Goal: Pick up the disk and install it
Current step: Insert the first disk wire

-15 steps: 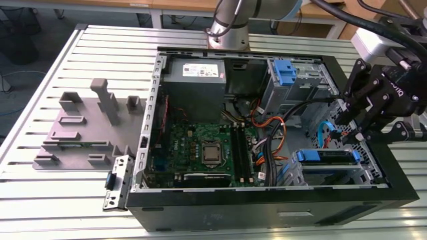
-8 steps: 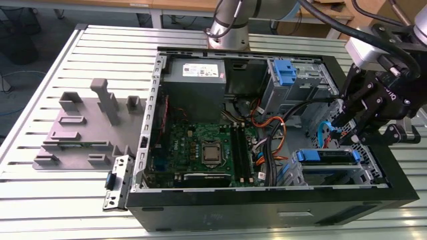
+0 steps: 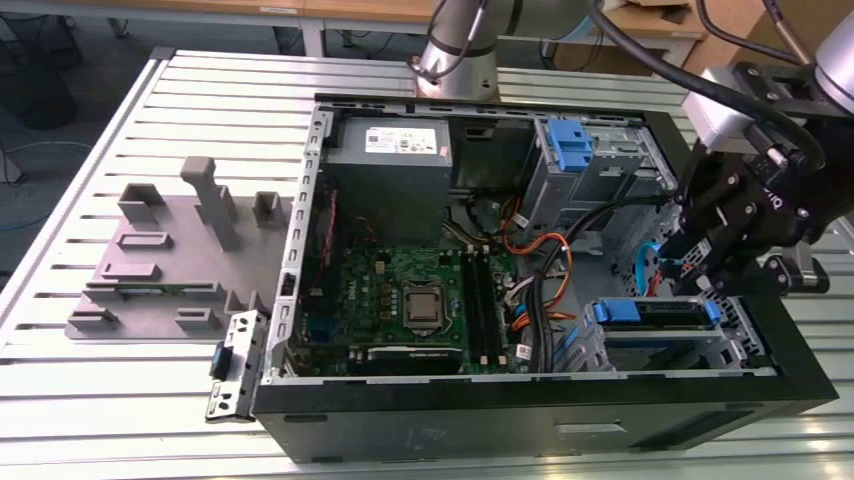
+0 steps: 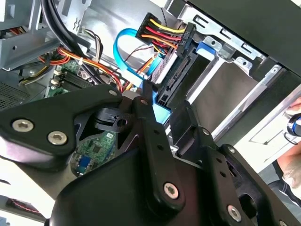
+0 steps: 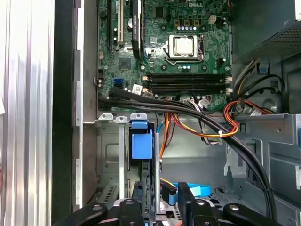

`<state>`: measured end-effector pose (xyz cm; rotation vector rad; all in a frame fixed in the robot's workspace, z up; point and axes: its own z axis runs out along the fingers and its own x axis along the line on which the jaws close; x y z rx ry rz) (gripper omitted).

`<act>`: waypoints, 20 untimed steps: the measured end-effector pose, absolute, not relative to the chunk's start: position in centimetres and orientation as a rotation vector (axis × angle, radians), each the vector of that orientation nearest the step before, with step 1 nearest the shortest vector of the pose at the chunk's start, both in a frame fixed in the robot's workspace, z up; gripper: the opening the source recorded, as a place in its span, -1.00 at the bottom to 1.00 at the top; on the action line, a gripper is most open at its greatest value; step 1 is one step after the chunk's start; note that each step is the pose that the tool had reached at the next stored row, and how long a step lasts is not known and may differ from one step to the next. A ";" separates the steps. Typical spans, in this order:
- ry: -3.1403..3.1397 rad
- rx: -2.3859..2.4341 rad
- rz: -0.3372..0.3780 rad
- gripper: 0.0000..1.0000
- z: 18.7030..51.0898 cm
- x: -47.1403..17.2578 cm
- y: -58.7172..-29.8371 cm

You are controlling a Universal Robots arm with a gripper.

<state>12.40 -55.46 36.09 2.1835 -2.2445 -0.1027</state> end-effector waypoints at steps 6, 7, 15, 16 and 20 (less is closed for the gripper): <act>-2.245 2.184 -0.103 -0.15 35.7 12.4 -55.5; -2.244 2.184 -0.103 -0.15 35.6 12.4 -55.5; -2.244 2.183 -0.101 -0.15 35.4 12.4 -55.5; -2.244 2.183 -0.101 -0.15 35.4 12.4 -55.5; -2.244 2.182 -0.100 -0.43 35.4 12.4 -55.5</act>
